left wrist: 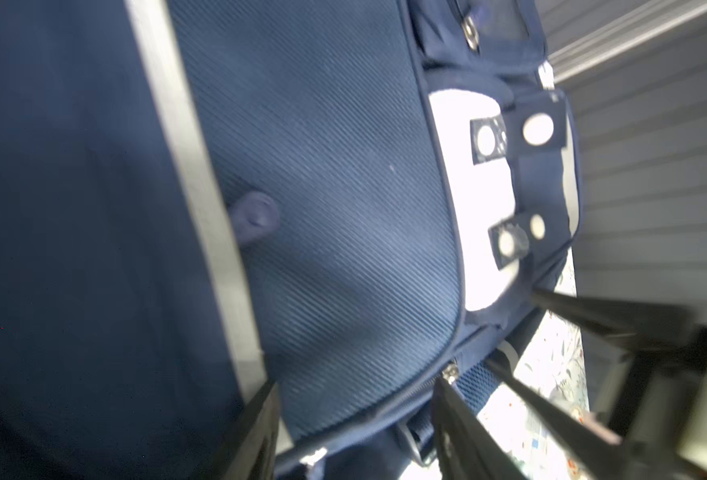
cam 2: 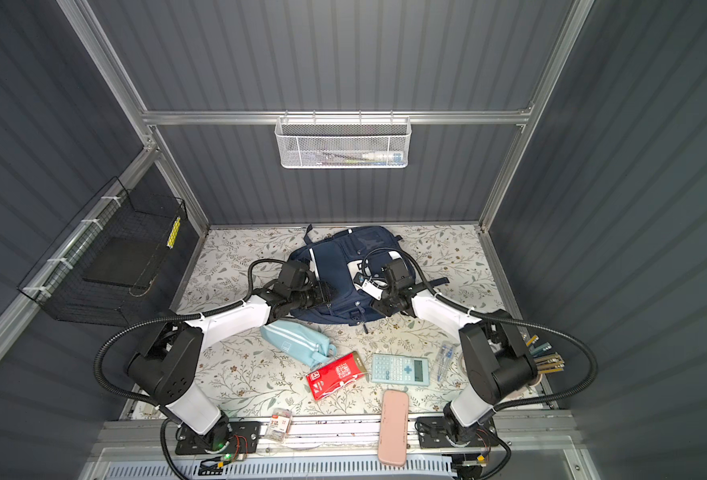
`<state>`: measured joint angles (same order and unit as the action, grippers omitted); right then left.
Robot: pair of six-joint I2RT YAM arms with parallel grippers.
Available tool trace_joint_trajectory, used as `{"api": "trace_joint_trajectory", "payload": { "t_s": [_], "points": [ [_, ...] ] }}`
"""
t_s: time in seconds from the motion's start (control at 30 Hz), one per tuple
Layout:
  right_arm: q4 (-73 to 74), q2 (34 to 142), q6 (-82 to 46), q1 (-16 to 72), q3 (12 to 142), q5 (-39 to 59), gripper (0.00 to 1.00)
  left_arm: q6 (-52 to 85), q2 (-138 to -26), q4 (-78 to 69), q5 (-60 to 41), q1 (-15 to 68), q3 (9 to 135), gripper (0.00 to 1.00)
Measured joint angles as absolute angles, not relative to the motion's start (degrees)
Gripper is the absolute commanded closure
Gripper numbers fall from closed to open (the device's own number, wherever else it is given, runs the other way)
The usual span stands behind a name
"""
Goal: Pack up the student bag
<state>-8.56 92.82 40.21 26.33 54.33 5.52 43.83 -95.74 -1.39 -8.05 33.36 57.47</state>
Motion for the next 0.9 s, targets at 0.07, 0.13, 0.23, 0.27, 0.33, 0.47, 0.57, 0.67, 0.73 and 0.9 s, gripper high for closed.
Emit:
{"api": "trace_joint_trajectory", "payload": {
  "t_s": [0.07,0.13,0.23,0.27,0.33,0.47,0.57,0.67,0.73,0.9],
  "points": [
    [-6.22,93.56,41.71,26.85,53.15,4.19,0.45,43.55,-95.88,-1.39,-8.12,31.59,57.47,0.41],
    [-3.36,93.73,43.31,27.55,51.79,2.68,0.5,43.27,-96.27,-1.63,-8.23,29.67,57.47,0.41],
    [-0.1,94.39,46.44,28.99,50.89,0.12,0.72,42.57,-97.36,-2.17,-8.84,27.97,57.65,0.42],
    [0.86,94.89,47.29,29.71,51.07,-0.47,0.8,42.35,-97.73,-2.28,-8.97,27.62,57.74,0.42],
    [1.52,95.55,48.14,30.92,51.7,-1.28,0.95,41.76,-98.0,-2.24,-8.95,27.31,57.8,0.42],
    [-0.49,95.77,48.36,32.23,53.74,-0.58,1.0,39.68,-96.36,0.12,-7.68,27.4,58.24,0.43],
    [-2.2,95.7,46.85,32.53,54.96,0.73,1.0,39.03,-91.96,3.22,-6.83,27.62,58.28,0.45],
    [-2.76,95.53,44.49,32.56,55.24,2.04,1.0,39.94,-86.35,3.68,-6.83,29.04,58.28,0.5],
    [-2.9,95.39,42.85,32.56,55.33,3.05,1.0,41.63,-83.9,2.44,-7.03,31.4,58.11,0.55],
    [-2.98,95.29,38.87,32.58,55.53,5.65,1.0,51.31,-82.78,-10.74,-8.56,37.21,47.4,0.62]
  ]
}}
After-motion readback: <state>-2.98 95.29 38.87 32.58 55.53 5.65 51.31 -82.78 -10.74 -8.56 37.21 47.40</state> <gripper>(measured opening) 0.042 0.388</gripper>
